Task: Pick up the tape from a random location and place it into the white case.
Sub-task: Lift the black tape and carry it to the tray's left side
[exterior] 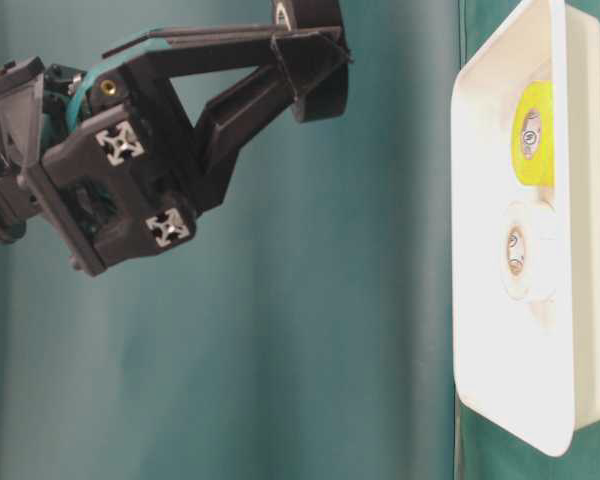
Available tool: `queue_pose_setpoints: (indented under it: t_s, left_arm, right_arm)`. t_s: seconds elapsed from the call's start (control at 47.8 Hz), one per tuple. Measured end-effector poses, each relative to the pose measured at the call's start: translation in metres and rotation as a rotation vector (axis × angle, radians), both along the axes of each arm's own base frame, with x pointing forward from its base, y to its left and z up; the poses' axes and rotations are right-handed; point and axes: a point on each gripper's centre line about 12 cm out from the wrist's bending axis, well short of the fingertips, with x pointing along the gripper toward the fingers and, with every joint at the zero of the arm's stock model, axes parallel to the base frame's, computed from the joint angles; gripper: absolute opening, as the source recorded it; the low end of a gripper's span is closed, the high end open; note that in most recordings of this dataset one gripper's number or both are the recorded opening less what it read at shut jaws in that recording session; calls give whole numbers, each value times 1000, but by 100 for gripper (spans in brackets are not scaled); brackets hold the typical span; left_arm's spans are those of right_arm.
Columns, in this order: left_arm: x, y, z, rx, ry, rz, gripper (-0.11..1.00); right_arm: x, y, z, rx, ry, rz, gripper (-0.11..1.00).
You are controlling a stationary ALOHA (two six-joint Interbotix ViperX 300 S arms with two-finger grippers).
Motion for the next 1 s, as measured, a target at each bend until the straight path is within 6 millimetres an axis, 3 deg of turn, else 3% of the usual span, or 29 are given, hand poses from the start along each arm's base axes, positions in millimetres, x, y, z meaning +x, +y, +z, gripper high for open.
queue_pose_setpoints:
  t_s: [0.502,1.004]
  left_arm:
    - [-7,0,-6,-1,23,3,18]
    - [-72,4,-16,-70,110,135,18]
  right_arm:
    - [0,0,0,-1,0,0,84]
    - [1,0,0,-1,3,-1,84]
